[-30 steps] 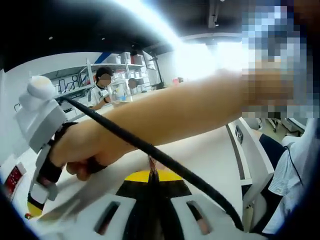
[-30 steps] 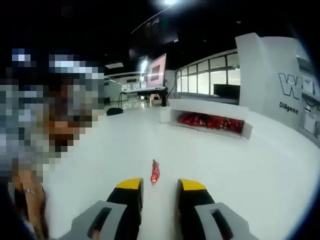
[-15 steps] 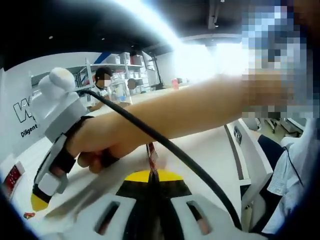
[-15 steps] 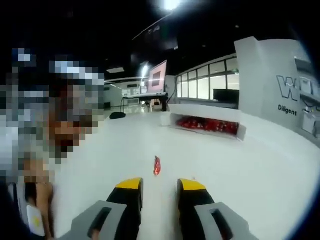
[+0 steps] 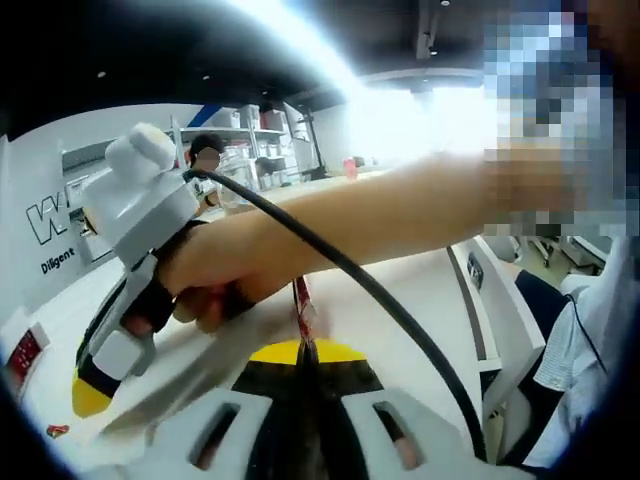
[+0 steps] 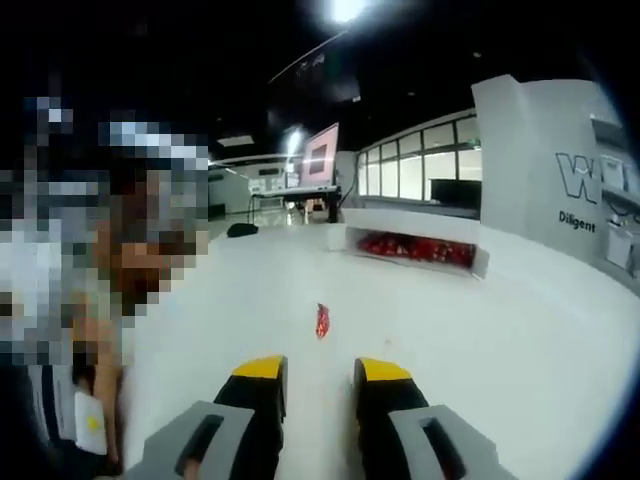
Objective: Tear open the coffee pouch, take out the coffee, and pour the coffee from the pouch into the cup
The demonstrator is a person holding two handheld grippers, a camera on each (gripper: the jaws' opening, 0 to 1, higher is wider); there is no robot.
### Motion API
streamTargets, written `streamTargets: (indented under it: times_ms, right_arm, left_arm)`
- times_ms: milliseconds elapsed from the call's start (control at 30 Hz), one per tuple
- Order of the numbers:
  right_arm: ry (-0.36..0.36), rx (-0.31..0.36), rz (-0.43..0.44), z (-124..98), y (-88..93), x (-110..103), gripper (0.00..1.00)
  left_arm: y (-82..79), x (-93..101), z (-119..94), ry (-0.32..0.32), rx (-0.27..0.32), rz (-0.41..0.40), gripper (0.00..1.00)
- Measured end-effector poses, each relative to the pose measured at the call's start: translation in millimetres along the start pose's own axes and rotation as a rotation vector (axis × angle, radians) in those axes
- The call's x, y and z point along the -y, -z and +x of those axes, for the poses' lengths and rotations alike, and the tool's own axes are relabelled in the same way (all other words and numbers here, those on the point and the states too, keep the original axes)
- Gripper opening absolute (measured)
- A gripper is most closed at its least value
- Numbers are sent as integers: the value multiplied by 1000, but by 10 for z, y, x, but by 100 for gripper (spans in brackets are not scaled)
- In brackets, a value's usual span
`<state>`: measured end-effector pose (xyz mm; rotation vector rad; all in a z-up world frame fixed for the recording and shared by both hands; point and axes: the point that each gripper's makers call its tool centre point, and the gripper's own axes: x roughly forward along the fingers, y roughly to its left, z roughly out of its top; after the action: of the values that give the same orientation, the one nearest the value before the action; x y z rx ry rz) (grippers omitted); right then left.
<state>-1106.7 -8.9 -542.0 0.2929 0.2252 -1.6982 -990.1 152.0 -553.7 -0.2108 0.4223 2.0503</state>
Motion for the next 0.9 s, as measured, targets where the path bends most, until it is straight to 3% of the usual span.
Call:
streamTargets:
  times_ms: [400, 533, 900]
  right_arm:
    - [-24, 21, 6, -210, 23, -55, 28]
    - [-31, 64, 6, -277, -89, -63, 27]
    - [-51, 39, -44, -444, -2, -150, 27]
  left_arm:
    - [-10, -10, 5, 1, 0, 1, 5]
    - [-18, -23, 11, 1, 0, -1, 5]
    - [-37, -52, 22, 4, 1, -2, 5]
